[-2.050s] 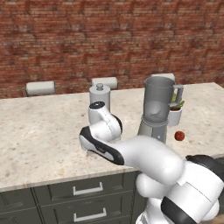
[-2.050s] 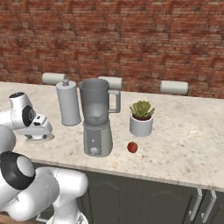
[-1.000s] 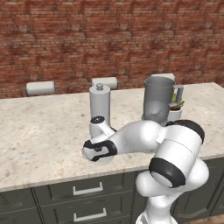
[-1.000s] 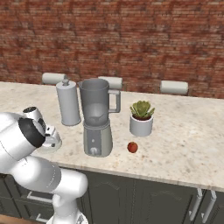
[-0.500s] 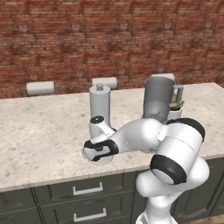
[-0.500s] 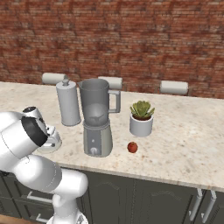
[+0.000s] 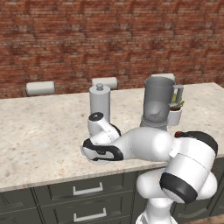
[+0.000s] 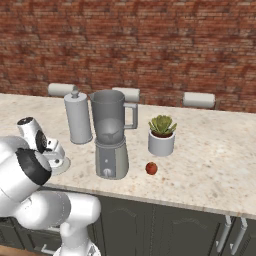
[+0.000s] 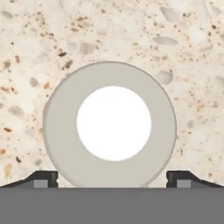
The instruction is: Open the blender lid, put the apple in the blender, close the lid, and start the blender.
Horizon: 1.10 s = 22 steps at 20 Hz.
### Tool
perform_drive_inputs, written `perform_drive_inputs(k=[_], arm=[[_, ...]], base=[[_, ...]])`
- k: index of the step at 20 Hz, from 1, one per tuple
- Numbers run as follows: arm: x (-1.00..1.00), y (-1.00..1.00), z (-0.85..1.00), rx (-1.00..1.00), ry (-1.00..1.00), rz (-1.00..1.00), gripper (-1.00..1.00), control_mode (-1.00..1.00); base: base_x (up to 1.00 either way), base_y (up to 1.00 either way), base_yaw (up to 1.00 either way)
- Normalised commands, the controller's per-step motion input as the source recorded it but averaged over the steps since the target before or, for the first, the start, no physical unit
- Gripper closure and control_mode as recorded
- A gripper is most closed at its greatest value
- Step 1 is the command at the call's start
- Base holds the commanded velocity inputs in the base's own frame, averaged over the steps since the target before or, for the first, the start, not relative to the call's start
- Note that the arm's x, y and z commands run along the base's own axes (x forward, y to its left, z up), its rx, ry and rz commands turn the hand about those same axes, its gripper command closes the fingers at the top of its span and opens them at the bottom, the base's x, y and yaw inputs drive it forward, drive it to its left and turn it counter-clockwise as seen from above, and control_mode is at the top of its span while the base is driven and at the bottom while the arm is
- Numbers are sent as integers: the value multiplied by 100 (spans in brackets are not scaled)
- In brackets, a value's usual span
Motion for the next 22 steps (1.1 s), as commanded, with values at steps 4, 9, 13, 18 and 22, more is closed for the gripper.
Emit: perform_drive_inputs(k=[4,9,13,18,22], arm=[[-36,-9,68,-1,-15,0,-100,-100],[-65,-58,50,0,-15,0,-100,-100],[-70,-96,44,0,-14,0,-100,-100],[-57,-100,56,0,-14,0,-100,-100],[-40,-100,57,0,-10,0,-100,-100]], base=[[0,0,0],[0,0,0],[0,0,0],[0,0,0],[0,0,0]])
